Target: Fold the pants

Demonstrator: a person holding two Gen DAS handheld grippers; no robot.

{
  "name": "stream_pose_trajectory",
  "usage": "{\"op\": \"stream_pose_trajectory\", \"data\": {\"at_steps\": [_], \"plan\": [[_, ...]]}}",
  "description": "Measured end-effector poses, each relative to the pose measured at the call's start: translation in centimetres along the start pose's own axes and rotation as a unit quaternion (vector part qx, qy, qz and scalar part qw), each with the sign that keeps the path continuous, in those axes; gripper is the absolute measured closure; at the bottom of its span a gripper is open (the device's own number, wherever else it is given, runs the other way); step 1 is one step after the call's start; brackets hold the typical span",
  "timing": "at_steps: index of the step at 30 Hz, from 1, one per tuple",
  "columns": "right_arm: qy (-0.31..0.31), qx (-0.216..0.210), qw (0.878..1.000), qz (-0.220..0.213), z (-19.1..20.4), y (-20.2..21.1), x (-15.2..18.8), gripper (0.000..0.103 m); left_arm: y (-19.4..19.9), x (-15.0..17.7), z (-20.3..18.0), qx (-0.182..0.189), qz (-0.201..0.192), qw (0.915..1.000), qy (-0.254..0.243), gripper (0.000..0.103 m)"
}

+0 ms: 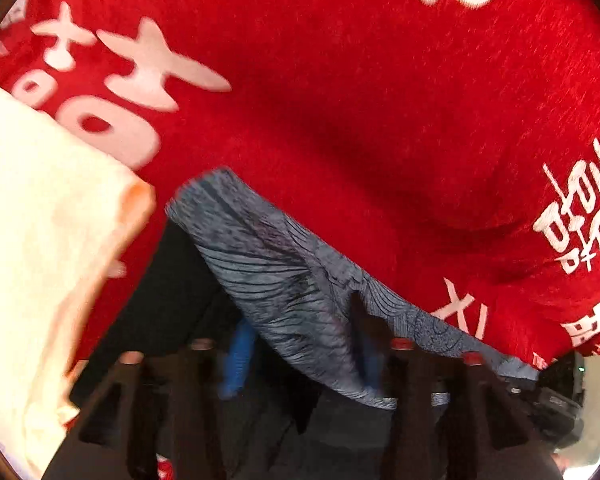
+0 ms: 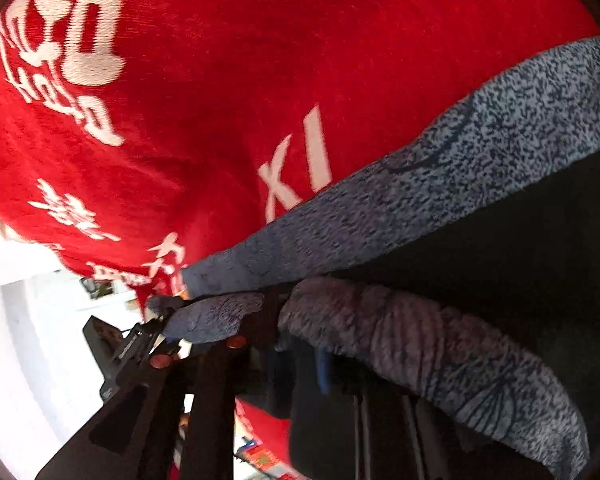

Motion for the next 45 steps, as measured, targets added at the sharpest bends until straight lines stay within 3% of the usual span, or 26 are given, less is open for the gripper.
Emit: {"op": "stream_pose_trajectory", "data": {"at_steps": [2,5,7,8,9,13,16,19,21,23,26,27,34,36,38,40,43,45], "plan": [[0.016,0.007,1.0,-0.01,0.9,1.3,0.1,0.045,2.0,-0.4,0.4,-0.024,-0.031,0.9991,-0.015,0.024],[0.058,0.015,0.998,-0.017,3.1,3.2,0.8,0.043,3.6,-0.2,0.6,-0.047,-0.033,0.9973,-0.047,0.025],[0.116,0.03,0.993,-0.004,4.9,3.3,1.9,0.051,3.2,0.9,0.0,-0.051,-0.015,0.9949,-0.086,0.024],[0.16,0.042,0.986,0.008,6.0,2.8,2.8,0.063,2.8,1.6,-0.4,-0.053,-0.008,0.993,-0.105,0.025],[0.189,0.054,0.98,0.02,6.7,2.0,3.3,0.067,2.1,2.3,-0.9,-0.056,0.0,0.9904,-0.126,0.024],[0.243,0.099,0.964,0.046,6.8,-1.6,3.5,0.071,-1.6,3.6,-3.9,-0.06,0.003,0.9853,-0.16,0.024],[0.285,0.134,0.949,0.023,6.8,-3.7,2.1,0.077,-4.0,3.1,-4.5,-0.102,-0.015,0.9783,-0.18,0.024],[0.279,0.131,0.951,0.002,7.7,-4.2,0.8,0.082,-5.4,2.6,-4.8,-0.116,-0.015,0.9749,-0.189,0.023],[0.266,0.128,0.955,0.001,8.1,-3.6,0.4,0.077,-4.7,2.3,-5.2,-0.123,-0.007,0.9733,-0.194,0.023],[0.259,0.108,0.96,-0.007,8.5,-2.3,0.4,0.07,-3.4,2.2,-5.4,-0.113,-0.011,0.9772,-0.179,0.023],[0.296,0.093,0.95,-0.031,9.8,0.1,0.0,0.053,-2.4,2.6,-4.6,-0.121,-0.004,0.9775,-0.173,0.023],[0.319,0.088,0.943,-0.027,10.6,0.2,0.0,0.052,-2.4,2.9,-4.3,-0.125,0.0,0.9772,-0.171,0.023],[0.407,0.042,0.909,0.081,15.9,-8.0,1.7,0.052,-2.0,5.1,-3.7,-0.126,-0.017,0.98,-0.153,0.022],[0.392,0.031,0.914,0.105,16.9,-11.0,1.5,0.052,-1.7,5.7,-3.8,-0.127,-0.03,0.978,-0.163,0.022],[0.352,0.011,0.926,0.135,17.4,-14.0,1.2,0.054,-1.4,6.3,-3.7,-0.121,-0.038,0.9776,-0.168,0.022],[0.344,0.007,0.926,0.158,18.1,-16.3,1.5,0.061,-1.2,6.5,-3.6,-0.114,-0.042,0.9784,-0.167,0.022],[0.371,0.012,0.908,0.195,18.7,-19.1,3.2,0.067,-1.1,6.6,-3.3,-0.107,-0.047,0.9792,-0.166,0.021],[0.408,0.036,0.889,0.205,18.8,-20.3,4.7,0.07,-1.0,6.6,-3.3,-0.106,-0.048,0.9792,-0.166,0.021]]}}
Point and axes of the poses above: each gripper's, at about its wrist camera, not at the fingertips, and y roughly against the way its jaws point, z to its left, x to its underside, the point moved 2 cm from there along -y, roughly the way its jaws point, and after that the axes turned 13 degrees about -z, right-handed, at the moved point
